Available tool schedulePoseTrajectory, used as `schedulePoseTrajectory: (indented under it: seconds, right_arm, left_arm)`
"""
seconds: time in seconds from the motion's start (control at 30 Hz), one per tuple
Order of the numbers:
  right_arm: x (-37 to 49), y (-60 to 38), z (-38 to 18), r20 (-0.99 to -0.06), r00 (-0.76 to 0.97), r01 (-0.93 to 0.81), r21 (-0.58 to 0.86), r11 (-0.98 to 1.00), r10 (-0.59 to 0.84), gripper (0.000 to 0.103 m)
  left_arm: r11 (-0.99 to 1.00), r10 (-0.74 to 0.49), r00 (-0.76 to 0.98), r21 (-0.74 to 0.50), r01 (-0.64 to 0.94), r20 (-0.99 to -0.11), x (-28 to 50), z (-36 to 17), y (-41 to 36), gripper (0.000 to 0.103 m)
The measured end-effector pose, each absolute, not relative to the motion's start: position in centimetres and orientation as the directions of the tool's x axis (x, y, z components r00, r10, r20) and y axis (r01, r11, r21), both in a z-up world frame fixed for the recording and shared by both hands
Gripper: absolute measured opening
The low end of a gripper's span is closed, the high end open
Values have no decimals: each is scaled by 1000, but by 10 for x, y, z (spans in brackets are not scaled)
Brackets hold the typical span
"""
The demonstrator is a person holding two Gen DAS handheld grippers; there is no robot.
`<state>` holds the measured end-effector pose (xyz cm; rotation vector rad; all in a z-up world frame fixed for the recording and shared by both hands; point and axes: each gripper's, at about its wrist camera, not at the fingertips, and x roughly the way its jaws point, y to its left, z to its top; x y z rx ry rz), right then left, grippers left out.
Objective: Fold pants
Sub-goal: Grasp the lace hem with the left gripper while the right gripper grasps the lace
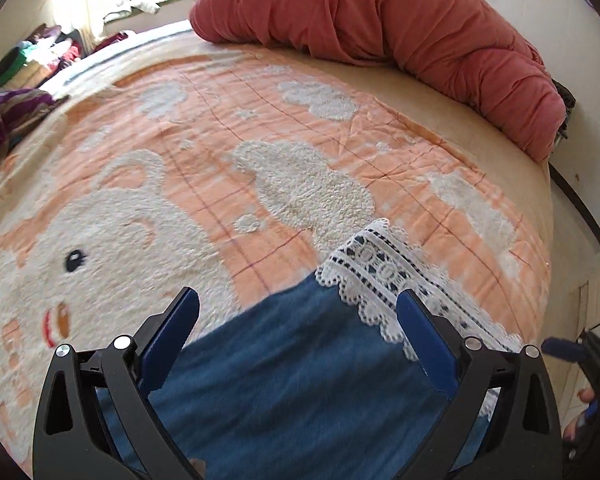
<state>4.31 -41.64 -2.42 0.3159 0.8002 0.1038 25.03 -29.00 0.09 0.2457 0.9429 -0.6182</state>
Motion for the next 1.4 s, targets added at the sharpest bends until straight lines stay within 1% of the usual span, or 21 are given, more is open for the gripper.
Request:
schedulePoseTrajectory:
  seconds: [0.2,0.37,0.43,0.47,0.5,0.57,0.63,0.67,0.7,0.77,0.8,0.83,0.87,0.9,0.93,1.0,1.03,1.1,1.2,1.3,1.4]
  right_arm:
    - [53,-416,-36,-694,677,40,368,929,245,94]
    - [59,-415,-43,-696,673,62,390,919,250,92]
    - [59,-414,-43,-692,682,76,389,918,236,70]
    - [58,-414,-43,-690,685,77,385,920,231,65]
    - [57,-414,-41,-682,692,68,389,919,237,60]
    - [56,-416,-41,-667,695,51,420,906,269,57]
    - [55,-416,-40,-653,703,49,439,897,281,57]
    - [58,-414,-41,-657,697,39,437,899,289,60]
    - [60,-413,-43,-663,690,41,437,899,290,63]
    - [61,-411,-47,-664,685,43,446,894,299,66]
    - [62,-409,-47,-665,687,39,437,899,294,66]
    - [63,-408,-47,-666,686,36,433,901,293,60]
    - [63,-408,-46,-664,688,31,431,902,293,55]
    - [62,-408,-45,-658,691,24,435,900,300,46]
    - [62,-408,-44,-653,692,18,440,898,307,42]
    - [61,-408,-42,-640,696,-1,452,892,326,34]
    - [61,-407,-41,-634,699,-7,456,890,331,27]
    - [60,-407,-37,-620,705,-27,462,886,345,19]
    - [60,-404,-31,-609,712,-45,457,889,349,15]
    - [58,-399,-22,-594,721,-65,456,888,358,12]
    - [54,-390,-8,-573,732,-108,436,893,368,12]
  left_arm:
    - [779,-402,357,-110,618,-843,278,-25,-305,98]
    - [750,-466,272,-212,627,-842,283,-42,-310,97]
    - [741,-471,269,-211,638,-841,279,-45,-312,89]
    - [730,-484,260,-222,646,-836,278,-45,-313,79]
    - [718,-500,246,-238,655,-830,277,-44,-313,74]
    - [707,-505,238,-240,665,-829,276,-42,-314,72]
    - [702,-509,231,-244,670,-829,277,-44,-314,73]
    - [700,-509,230,-243,672,-830,277,-45,-316,76]
    - [697,-511,234,-239,676,-827,278,-46,-316,82]
    - [700,-509,234,-241,672,-829,280,-48,-316,83]
    - [703,-509,237,-241,669,-828,280,-48,-317,80]
    - [704,-507,239,-238,670,-828,280,-47,-318,77]
    - [700,-509,241,-234,675,-827,279,-46,-319,66]
    - [689,-521,238,-240,684,-820,277,-44,-321,51]
    - [680,-531,233,-246,691,-815,274,-42,-322,44]
    - [678,-517,251,-213,703,-818,269,-40,-327,36]
    - [679,-516,255,-208,704,-818,267,-39,-327,34]
    - [689,-517,270,-207,695,-812,268,-36,-325,21]
    - [693,-553,271,-255,675,-788,271,-29,-314,16]
    - [683,-591,272,-291,670,-760,269,-20,-302,14]
    - [669,-644,283,-344,659,-711,265,-4,-279,13]
